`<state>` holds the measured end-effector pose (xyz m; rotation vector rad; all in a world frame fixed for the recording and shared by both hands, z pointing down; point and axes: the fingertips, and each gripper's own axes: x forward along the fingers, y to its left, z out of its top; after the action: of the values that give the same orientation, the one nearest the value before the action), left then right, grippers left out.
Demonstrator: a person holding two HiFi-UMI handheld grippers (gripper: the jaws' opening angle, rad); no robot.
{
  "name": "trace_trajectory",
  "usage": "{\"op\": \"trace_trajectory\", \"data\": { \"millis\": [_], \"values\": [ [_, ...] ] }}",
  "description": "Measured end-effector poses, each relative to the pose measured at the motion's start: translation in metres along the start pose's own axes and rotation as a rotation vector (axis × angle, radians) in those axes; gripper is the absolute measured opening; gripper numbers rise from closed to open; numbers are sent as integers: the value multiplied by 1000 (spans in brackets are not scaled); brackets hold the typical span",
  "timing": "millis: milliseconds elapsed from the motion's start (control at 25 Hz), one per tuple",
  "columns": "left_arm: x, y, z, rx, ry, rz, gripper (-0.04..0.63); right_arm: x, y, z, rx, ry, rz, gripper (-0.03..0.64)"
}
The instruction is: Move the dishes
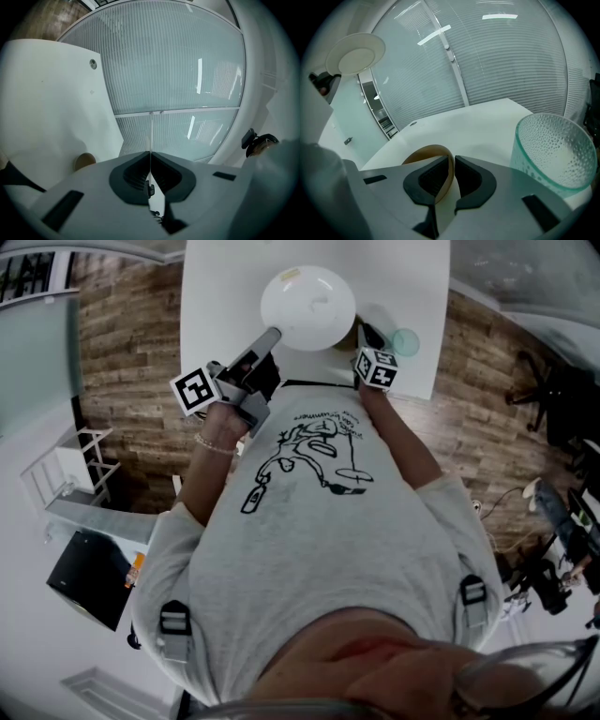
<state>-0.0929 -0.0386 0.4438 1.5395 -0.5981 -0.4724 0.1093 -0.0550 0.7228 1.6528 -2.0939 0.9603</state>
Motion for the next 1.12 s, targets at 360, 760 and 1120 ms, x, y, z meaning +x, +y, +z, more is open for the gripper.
{"op": "trace_trajectory", "data": {
  "millis": [360, 760, 1120],
  "values": [
    [2, -3, 0, -6, 8, -19, 8, -9, 14, 17, -64, -45, 4, 49],
    [4, -3, 1, -8, 13, -29, 8, -23, 17, 32, -77, -80, 4, 55],
    [4, 1, 1, -9, 13, -32, 9, -67, 58, 98, -185, -224, 93, 54]
  ]
}}
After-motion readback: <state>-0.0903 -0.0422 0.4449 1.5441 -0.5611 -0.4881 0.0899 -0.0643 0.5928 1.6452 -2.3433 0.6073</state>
